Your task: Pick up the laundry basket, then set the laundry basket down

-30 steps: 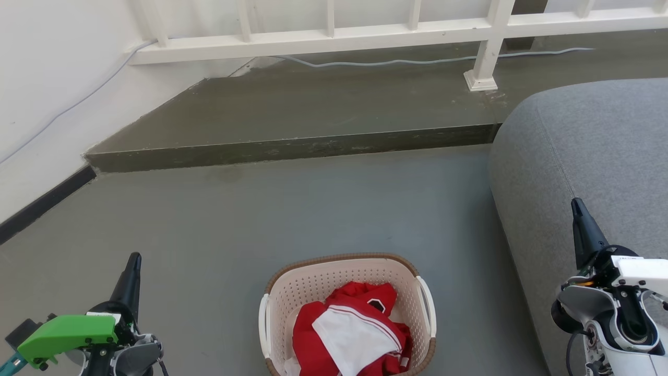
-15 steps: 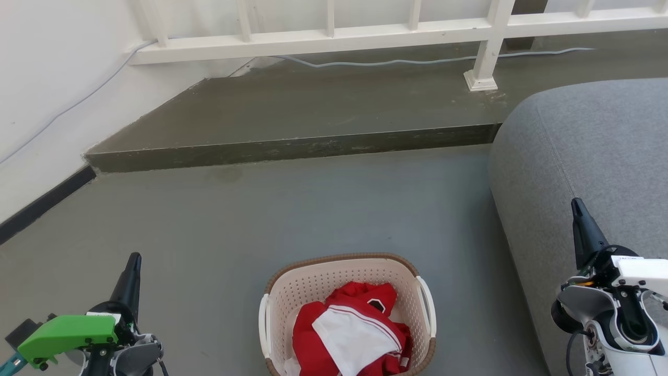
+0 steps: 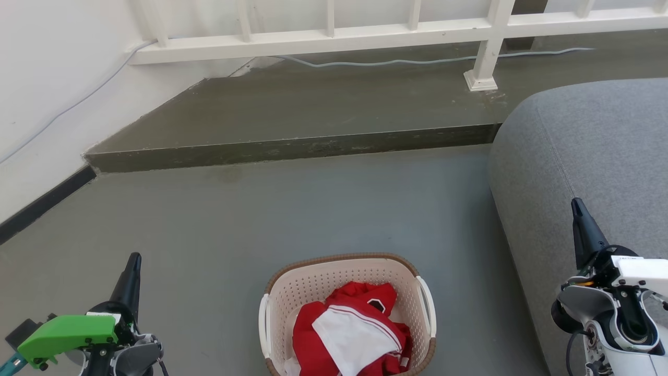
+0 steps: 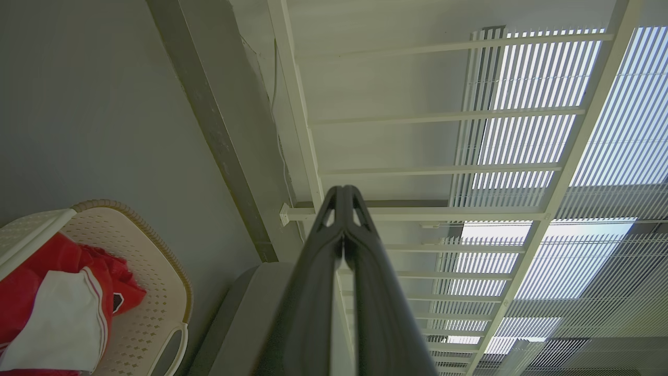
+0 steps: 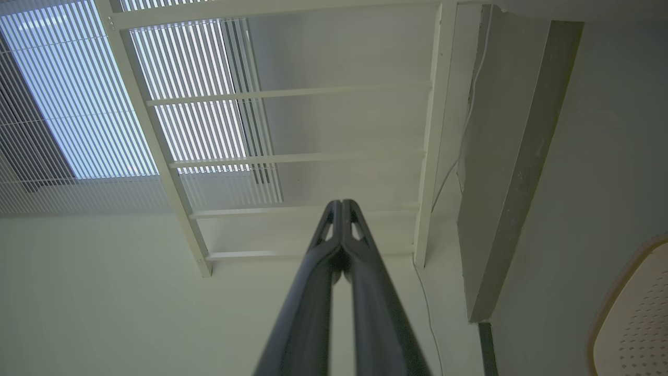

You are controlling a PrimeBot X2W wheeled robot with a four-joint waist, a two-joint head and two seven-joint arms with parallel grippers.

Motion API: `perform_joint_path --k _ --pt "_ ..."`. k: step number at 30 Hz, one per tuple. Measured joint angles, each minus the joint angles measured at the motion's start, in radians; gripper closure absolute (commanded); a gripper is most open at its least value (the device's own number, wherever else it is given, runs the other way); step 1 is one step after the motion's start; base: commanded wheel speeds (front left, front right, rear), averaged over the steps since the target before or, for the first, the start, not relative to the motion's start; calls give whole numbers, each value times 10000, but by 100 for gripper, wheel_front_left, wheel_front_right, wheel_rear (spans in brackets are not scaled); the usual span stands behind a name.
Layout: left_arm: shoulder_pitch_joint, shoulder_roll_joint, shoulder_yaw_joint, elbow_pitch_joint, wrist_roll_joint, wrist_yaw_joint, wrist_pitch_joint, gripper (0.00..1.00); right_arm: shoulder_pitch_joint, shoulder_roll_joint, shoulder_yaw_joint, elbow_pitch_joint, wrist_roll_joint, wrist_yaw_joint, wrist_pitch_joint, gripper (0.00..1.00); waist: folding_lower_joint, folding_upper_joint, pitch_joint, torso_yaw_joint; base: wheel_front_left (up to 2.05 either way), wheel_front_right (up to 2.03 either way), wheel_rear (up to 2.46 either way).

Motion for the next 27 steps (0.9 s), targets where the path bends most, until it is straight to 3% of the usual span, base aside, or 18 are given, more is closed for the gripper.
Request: perform_joint_path --k 7,8,14,27 --pt "0 0 2 0 0 0 0 100 0 0 0 0 0 0 0 100 0 0 0 0 0 0 0" --pt "11 -4 -4 25 0 2 -2 0 4 10 2 25 2 -8 -2 0 0 0 0 0 0 0 0" --pt "407 -232 -117 502 -2 6 -10 0 462 261 54 510 8 -46 -8 0 0 0 3 0 0 0 0" --pt "404 -228 -288 253 244 6 -408 0 467 257 341 194 50 -44 -238 0 0 0 25 14 0 0 0"
